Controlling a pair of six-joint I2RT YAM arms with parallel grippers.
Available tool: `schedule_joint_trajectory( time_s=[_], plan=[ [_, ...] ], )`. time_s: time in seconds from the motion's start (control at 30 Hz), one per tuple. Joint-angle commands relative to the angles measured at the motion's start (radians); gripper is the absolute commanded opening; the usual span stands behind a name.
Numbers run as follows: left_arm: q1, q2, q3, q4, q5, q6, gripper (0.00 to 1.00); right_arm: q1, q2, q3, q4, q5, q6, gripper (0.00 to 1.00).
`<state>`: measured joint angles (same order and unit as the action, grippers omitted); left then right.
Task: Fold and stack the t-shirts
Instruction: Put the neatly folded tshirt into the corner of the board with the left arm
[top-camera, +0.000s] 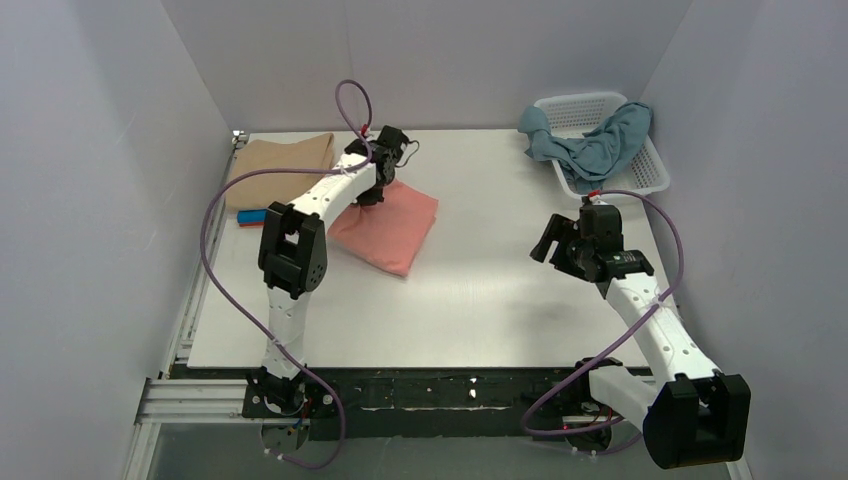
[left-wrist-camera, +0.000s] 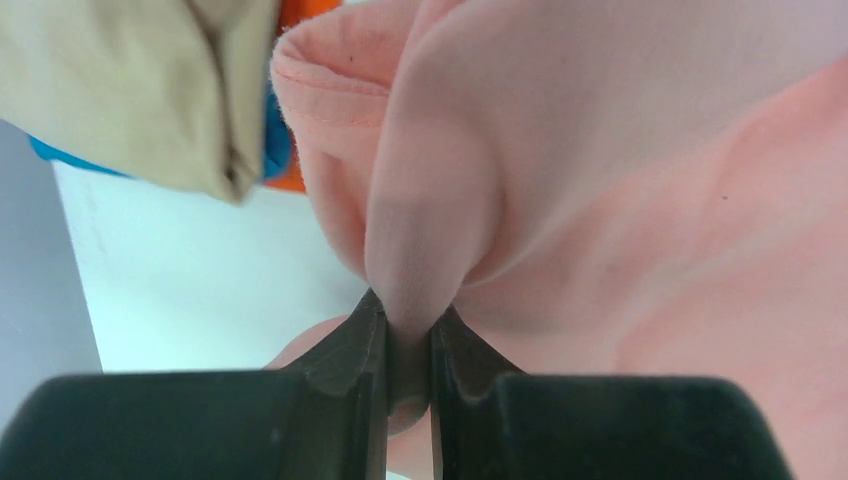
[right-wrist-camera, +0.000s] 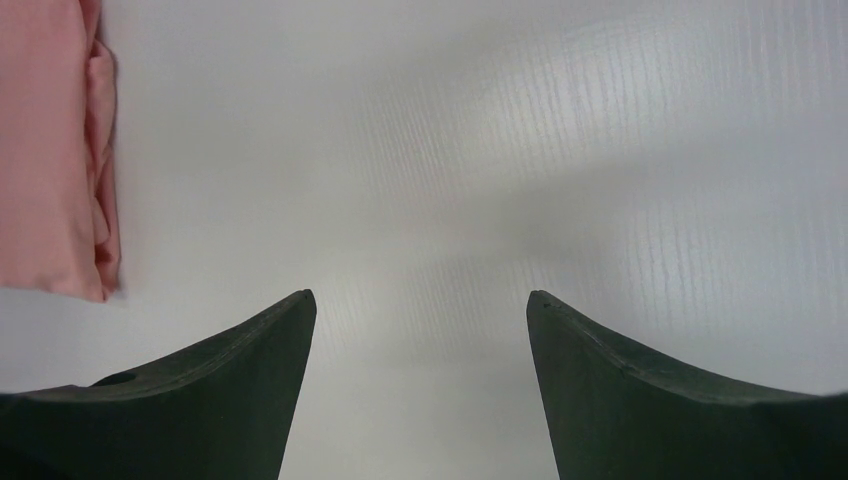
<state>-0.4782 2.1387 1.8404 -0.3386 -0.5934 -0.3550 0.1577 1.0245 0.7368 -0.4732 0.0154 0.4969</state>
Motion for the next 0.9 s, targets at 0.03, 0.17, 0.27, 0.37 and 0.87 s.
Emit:
schedule_joint_trajectory(
  time_s=[0.03,0.17,0.27,0.37,0.87],
  plan=[
    [0.079,0.024,0.151,-0.068,-0.061,0.143,0.0,-0.01,0.012,0.045,0.03,0.006,-0.016,0.84],
    [0.105,0.025,0.213,-0.041,-0.09,0.255,0.0,-0.013,0.021,0.052,0.02,0.017,-0.017,0.84],
    [0.123,0.014,0.244,-0.025,-0.112,0.316,0.0,-0.015,0.027,0.05,0.019,0.023,-0.019,0.84],
    [0.145,-0.009,0.265,-0.01,-0.123,0.376,0.0,-0.016,0.036,0.053,0.014,0.036,-0.021,0.84],
    [0.197,-0.044,0.436,-0.008,-0.145,0.455,0.0,-0.026,0.076,0.065,0.006,0.039,-0.029,0.82]
  ],
)
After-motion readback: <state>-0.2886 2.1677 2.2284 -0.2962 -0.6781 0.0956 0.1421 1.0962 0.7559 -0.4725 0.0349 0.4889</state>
